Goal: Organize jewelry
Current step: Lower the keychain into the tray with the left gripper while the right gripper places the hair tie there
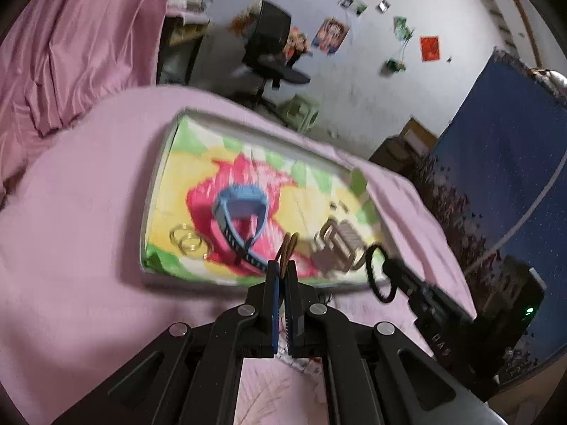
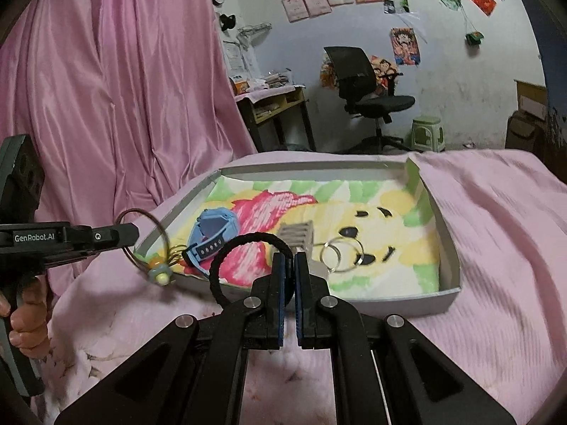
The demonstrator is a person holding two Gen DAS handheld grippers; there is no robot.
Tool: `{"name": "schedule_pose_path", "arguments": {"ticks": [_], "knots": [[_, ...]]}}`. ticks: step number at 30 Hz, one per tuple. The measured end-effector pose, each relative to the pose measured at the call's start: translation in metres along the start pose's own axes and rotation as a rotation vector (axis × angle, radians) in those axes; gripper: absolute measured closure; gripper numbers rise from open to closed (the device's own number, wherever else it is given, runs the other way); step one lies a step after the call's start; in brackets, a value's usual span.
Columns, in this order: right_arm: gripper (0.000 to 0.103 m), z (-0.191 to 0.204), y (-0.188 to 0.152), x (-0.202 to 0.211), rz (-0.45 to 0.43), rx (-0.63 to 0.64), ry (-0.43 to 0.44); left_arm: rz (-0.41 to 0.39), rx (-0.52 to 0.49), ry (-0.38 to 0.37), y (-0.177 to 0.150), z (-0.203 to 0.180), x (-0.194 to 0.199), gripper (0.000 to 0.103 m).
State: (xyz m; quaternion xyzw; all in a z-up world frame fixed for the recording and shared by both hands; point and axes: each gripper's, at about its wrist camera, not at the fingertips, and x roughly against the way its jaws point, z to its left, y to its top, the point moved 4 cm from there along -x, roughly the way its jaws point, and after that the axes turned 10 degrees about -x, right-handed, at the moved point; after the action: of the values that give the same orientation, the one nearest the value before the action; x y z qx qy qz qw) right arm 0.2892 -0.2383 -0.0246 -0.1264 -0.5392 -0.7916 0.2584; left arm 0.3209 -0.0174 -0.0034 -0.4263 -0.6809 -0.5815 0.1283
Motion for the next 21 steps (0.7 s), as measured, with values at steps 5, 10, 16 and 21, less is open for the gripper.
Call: {"name": "schedule_pose_path", "arguments": {"ticks": [5,10,16,21], "knots": [[0.098,0.011,-0.001,-0.005,-0.007,0.028,0.008,-0.036,0.016,-0.001,0.001,0.005,0.002,0.100],[0.098,0.014,0.003,-0.012,-0.013,0.029,0.007,-0.130,0.016,0.022,0.009,0.008,0.015,0.100],[0.098,0.023,0.006,-0.025,-0.022,0.061,-0.024,-0.231,0.035,0.082,0.017,0.023,0.019,0.100],[0.098,0.037,0.004,-0.037,-0.017,0.146,-0.084,-0.209,0.062,0.130,0.011,0.039,0.003,0.100]]}}
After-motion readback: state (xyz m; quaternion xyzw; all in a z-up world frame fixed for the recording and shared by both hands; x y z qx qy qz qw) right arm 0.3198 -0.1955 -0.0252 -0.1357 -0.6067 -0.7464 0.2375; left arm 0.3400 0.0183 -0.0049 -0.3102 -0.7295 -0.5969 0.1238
